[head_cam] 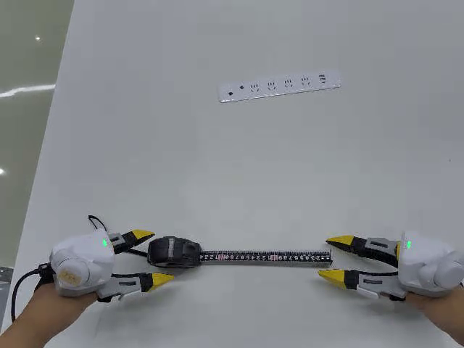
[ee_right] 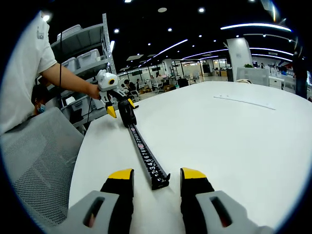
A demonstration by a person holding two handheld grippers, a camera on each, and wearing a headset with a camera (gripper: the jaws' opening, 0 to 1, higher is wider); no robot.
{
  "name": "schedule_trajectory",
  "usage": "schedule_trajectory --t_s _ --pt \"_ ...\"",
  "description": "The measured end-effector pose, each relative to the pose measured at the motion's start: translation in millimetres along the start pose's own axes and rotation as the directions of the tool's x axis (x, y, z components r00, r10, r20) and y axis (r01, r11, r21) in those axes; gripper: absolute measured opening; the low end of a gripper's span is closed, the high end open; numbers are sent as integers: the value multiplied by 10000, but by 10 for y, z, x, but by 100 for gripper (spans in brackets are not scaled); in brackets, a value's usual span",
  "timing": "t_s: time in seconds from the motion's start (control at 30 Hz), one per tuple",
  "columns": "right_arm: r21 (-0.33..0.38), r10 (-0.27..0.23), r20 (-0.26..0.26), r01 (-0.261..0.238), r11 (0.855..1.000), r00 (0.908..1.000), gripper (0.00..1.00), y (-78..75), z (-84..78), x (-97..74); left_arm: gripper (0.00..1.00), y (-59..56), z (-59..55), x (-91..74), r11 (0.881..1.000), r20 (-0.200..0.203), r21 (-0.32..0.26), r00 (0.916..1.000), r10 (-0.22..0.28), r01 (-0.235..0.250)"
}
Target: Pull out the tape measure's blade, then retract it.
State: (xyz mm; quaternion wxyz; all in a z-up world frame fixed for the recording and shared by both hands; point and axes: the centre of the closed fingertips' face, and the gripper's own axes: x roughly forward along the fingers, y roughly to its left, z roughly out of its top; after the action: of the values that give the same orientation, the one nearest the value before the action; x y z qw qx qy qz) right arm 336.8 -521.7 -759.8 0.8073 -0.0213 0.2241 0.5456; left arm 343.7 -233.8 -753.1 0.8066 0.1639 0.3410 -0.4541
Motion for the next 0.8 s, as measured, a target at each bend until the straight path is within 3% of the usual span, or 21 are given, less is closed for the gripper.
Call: schedule_trajectory --t_s 0.5,0.8 --pt "735 -879 399 848 9937 9953 41 6 122 -51 57 -58 10 -172 9882 708 -1260 9928 964 -870" --pt "781 -1077 -77 1079 9911 9942 41 100 89 -45 58 -62 37 -295 9712 1023 -1986 9827 1543 -1318"
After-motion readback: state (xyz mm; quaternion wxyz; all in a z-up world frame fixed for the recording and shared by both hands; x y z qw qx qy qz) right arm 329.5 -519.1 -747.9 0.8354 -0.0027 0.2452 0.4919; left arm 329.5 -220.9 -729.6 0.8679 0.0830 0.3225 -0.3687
